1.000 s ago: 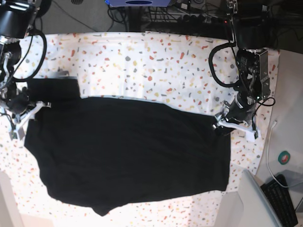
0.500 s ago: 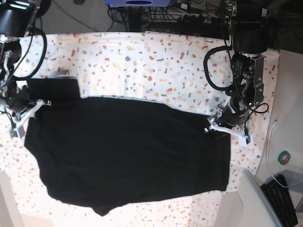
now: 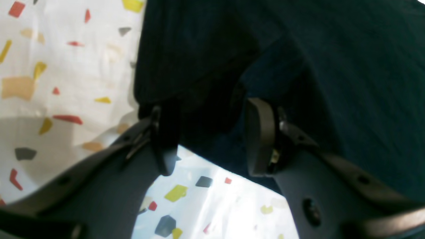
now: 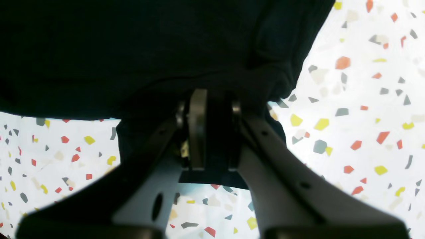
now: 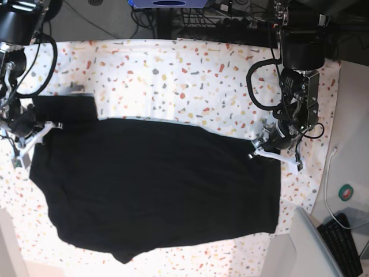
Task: Layout the t-shirt on the table in an organized manner, then fold the t-shirt properly
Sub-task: 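Lower the shirt flat and regrasp its collar-side edge with both grippers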
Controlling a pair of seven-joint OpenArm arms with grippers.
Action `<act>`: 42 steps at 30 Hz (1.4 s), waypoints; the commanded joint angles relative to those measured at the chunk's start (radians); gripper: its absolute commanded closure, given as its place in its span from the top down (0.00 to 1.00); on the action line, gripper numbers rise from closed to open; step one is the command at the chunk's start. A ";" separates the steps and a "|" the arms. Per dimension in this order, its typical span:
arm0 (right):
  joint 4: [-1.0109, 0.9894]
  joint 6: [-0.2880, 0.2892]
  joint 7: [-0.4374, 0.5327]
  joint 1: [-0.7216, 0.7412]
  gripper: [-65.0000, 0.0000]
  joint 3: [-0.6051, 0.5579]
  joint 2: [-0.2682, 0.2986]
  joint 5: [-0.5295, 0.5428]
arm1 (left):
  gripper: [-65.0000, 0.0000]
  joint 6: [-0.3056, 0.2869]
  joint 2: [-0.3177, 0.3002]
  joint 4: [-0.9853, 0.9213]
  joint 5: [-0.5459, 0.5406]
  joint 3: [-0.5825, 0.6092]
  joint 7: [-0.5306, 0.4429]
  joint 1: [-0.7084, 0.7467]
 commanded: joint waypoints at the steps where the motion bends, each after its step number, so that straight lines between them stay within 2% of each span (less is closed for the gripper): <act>1: 0.021 0.000 0.022 0.016 0.14 0.005 0.014 0.009 | 0.46 -0.011 -0.003 0.027 -0.007 -0.004 -0.022 -0.025; 14: 0.021 0.000 0.022 0.010 0.14 0.005 0.014 0.009 | 0.44 -0.011 0.028 0.022 -0.006 -0.002 -0.022 -0.040; 16: 0.021 0.000 0.022 0.010 0.14 0.006 0.014 0.009 | 0.34 -0.011 0.032 0.019 -0.006 -0.001 -0.020 -0.048; 20: 0.036 -0.004 0.022 -0.016 0.15 0.066 0.003 0.012 | 0.00 -0.011 0.032 0.019 -0.006 -0.001 -0.017 -0.049; 22: 0.035 -0.004 0.018 -0.025 0.17 0.129 -0.025 0.005 | 0.00 -0.011 0.032 0.020 -0.006 -0.002 -0.017 -0.046; 23: 0.028 -0.004 0.022 -0.037 0.20 0.149 -0.023 0.005 | 0.00 -0.011 0.032 0.024 -0.007 -0.002 -0.019 -0.043; 25: -0.005 -0.004 0.023 -0.054 0.35 0.166 -0.019 0.005 | 0.00 -0.011 0.032 0.020 -0.007 -0.002 -0.016 -0.042; 28: -0.054 0.002 0.025 -0.059 0.55 0.158 0.023 0.005 | 0.00 -0.011 0.032 0.020 -0.007 -0.002 -0.016 -0.042; 35: -0.100 0.003 0.065 -0.042 0.56 0.153 0.052 0.005 | 0.00 -0.011 0.032 0.020 -0.007 -0.002 -0.014 -0.042; 39: -0.136 0.005 0.078 -0.036 0.56 0.018 0.095 0.005 | 0.00 -0.011 0.026 0.020 -0.007 -0.002 -0.014 -0.040; 42: -0.208 0.002 0.163 -0.008 0.56 -0.038 0.104 0.005 | 0.00 -0.011 0.026 0.020 -0.007 -0.002 -0.014 -0.040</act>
